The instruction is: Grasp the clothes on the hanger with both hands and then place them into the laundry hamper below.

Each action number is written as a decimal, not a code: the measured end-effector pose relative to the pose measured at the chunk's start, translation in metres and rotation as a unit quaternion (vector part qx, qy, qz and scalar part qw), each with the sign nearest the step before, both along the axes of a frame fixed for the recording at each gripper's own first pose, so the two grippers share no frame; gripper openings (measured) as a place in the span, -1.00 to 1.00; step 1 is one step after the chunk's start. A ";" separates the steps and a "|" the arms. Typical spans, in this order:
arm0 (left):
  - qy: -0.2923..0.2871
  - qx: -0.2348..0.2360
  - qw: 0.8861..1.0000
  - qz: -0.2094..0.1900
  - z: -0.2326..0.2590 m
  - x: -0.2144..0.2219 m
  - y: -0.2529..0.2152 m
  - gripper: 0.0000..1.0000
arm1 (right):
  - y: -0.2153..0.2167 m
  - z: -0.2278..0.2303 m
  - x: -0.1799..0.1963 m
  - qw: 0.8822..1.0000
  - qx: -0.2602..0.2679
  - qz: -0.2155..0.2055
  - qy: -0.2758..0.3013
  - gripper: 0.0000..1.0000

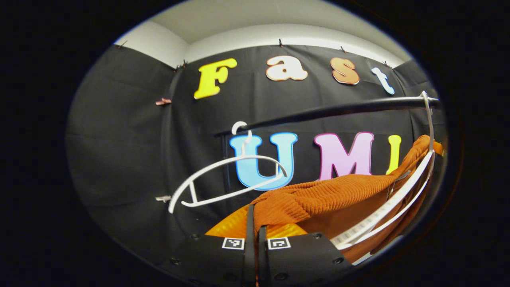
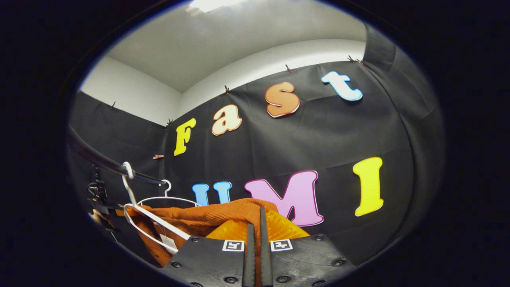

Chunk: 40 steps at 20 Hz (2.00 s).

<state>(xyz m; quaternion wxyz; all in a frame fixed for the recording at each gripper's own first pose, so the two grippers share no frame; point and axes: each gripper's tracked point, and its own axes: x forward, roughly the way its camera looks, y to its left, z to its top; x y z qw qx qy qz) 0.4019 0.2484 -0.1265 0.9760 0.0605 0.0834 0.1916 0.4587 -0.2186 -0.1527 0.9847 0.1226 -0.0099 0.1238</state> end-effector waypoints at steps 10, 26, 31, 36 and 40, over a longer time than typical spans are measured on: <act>0.055 -0.101 0.993 0.021 -0.117 -0.045 0.009 -0.86 | 0.007 -0.130 -0.019 0.992 0.010 0.003 0.126 -0.82; 0.120 -0.168 0.978 -0.006 -0.170 -0.112 -0.121 -0.86 | 0.095 -0.160 -0.147 0.975 -0.050 0.062 0.205 -0.81; 0.130 -0.173 0.975 -0.050 -0.177 -0.115 -0.166 -0.87 | 0.140 -0.179 -0.192 0.961 -0.055 0.110 0.246 -0.81; 0.167 -0.184 0.965 -0.079 -0.201 -0.120 -0.196 -0.86 | 0.181 -0.205 -0.228 0.942 -0.060 0.154 0.292 -0.81; 0.201 -0.182 0.958 -0.090 -0.224 -0.122 -0.209 -0.86 | 0.203 -0.224 -0.241 0.924 -0.094 0.180 0.323 -0.81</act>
